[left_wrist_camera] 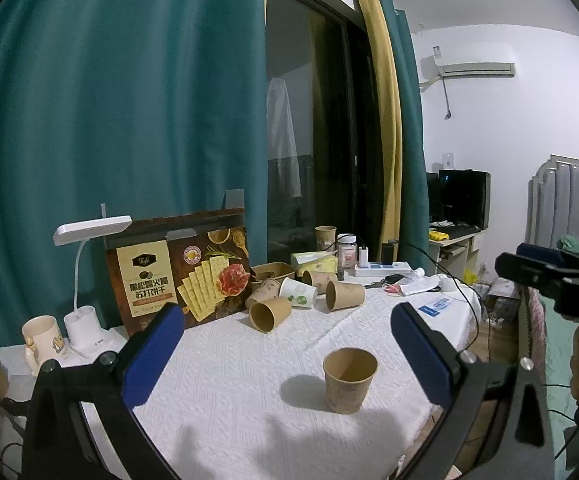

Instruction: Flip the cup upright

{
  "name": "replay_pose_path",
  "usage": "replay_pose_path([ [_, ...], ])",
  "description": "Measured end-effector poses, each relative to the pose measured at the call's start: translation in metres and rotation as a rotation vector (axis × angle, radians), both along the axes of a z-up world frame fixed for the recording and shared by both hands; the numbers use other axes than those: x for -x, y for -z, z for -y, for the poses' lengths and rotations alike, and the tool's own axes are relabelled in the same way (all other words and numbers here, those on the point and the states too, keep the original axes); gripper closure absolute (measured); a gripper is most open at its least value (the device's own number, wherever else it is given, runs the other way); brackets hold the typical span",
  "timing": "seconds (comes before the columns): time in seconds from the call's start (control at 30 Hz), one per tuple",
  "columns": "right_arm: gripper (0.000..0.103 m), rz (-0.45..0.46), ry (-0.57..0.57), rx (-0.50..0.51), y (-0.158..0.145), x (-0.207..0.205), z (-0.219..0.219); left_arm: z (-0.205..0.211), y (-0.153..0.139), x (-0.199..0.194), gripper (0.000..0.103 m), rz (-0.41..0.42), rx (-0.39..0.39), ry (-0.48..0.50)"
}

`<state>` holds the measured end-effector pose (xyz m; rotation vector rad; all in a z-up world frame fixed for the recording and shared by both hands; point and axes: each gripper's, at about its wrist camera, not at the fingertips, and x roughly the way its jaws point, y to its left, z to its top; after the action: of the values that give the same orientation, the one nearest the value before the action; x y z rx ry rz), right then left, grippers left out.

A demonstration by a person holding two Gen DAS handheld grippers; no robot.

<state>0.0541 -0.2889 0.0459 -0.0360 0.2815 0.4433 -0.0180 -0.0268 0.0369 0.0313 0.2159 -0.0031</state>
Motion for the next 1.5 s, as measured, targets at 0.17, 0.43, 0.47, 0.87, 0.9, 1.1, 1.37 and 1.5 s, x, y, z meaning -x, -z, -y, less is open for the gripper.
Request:
replay_pose_path([
  [0.17,0.022,0.006,-0.009,-0.003,-0.003,-0.003,-0.002,-0.003,-0.002,0.0,0.0,0.006,-0.01,-0.008],
  [0.43,0.022,0.004,-0.009,-0.003,-0.004,-0.003,-0.002,-0.003,-0.004,0.002,0.0,0.008,-0.012,-0.009],
  [0.47,0.022,0.005,-0.009,-0.002,-0.004,-0.003,-0.002,-0.002,-0.004,0.002,0.0,0.008,-0.013,-0.009],
  [0.87,0.022,0.013,-0.016,-0.004,-0.009,-0.002,-0.002,0.0,-0.008,0.007,0.0,0.022,-0.012,-0.013],
  [0.9,0.022,0.013,-0.016,-0.005,-0.009,-0.002,-0.002,-0.001,-0.008,0.007,0.0,0.023,-0.011,-0.013],
  [1.1,0.022,0.013,-0.016,-0.004,-0.009,-0.002,-0.002,0.0,-0.008,0.008,0.0,0.021,-0.009,-0.009],
  [1.37,0.022,0.014,-0.016,-0.004,-0.009,-0.002,-0.002,0.002,-0.01,0.01,0.0,0.023,-0.004,-0.006],
  [1.5,0.022,0.013,-0.016,-0.004,-0.009,-0.002,-0.002,0.001,-0.01,0.01,0.0,0.022,-0.005,-0.006],
])
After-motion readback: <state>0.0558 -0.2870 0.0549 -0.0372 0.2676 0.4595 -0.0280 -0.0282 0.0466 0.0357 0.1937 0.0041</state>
